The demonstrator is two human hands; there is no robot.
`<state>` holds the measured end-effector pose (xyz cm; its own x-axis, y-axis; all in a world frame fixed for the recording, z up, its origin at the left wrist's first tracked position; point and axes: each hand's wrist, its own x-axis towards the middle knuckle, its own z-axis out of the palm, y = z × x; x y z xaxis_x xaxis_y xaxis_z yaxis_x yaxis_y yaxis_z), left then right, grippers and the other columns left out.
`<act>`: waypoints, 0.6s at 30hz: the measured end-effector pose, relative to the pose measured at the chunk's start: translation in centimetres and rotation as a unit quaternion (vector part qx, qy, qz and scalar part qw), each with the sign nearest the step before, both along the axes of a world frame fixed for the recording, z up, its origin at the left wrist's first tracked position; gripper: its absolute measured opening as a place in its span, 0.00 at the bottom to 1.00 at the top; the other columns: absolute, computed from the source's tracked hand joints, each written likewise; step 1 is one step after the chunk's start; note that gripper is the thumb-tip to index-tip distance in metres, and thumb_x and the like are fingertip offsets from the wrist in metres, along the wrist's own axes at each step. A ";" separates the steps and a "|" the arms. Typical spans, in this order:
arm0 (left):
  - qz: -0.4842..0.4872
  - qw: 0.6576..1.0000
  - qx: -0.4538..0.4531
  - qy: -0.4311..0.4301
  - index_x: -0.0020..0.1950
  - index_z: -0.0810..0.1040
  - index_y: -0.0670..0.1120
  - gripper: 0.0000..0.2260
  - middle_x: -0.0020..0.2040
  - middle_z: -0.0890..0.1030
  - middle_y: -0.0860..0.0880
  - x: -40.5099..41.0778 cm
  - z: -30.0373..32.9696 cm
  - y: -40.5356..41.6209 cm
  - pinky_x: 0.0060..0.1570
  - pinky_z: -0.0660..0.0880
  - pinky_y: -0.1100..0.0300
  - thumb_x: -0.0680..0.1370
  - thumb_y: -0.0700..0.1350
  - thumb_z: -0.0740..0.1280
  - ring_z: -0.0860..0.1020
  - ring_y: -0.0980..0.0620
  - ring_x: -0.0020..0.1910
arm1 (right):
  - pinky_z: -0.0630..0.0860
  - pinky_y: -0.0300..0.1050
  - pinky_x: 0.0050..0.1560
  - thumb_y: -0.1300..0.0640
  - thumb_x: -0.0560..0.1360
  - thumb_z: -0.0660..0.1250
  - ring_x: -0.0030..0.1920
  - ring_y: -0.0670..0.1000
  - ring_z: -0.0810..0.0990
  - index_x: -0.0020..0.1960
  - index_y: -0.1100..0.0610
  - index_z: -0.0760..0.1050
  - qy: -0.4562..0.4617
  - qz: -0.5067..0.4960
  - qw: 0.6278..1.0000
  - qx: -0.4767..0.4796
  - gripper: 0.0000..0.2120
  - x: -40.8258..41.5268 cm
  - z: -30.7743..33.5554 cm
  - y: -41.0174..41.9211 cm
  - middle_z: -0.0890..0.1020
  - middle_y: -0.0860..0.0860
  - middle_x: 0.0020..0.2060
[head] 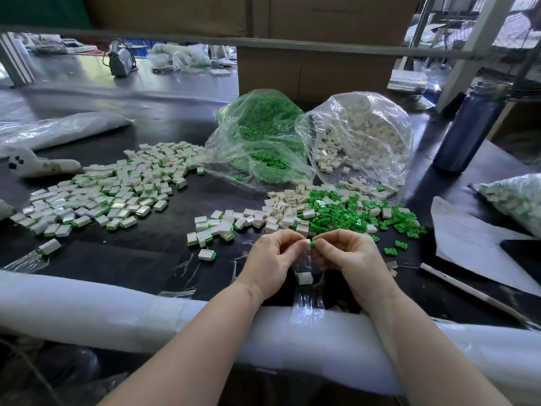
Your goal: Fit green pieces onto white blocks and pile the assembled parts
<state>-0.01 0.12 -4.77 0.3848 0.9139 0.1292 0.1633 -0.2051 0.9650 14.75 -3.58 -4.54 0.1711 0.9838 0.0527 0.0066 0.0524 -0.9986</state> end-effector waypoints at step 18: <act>-0.011 0.990 0.058 0.127 0.45 0.82 0.42 0.07 0.37 0.81 0.48 -0.1 0.1 -0.2 0.44 0.72 0.58 0.77 0.43 0.65 0.76 0.51 0.39 | 0.71 0.34 0.27 0.66 0.74 0.66 0.24 0.43 0.73 0.35 0.58 0.76 -0.137 0.026 0.990 -0.032 0.10 -0.5 0.1 -0.1 0.78 0.49 0.23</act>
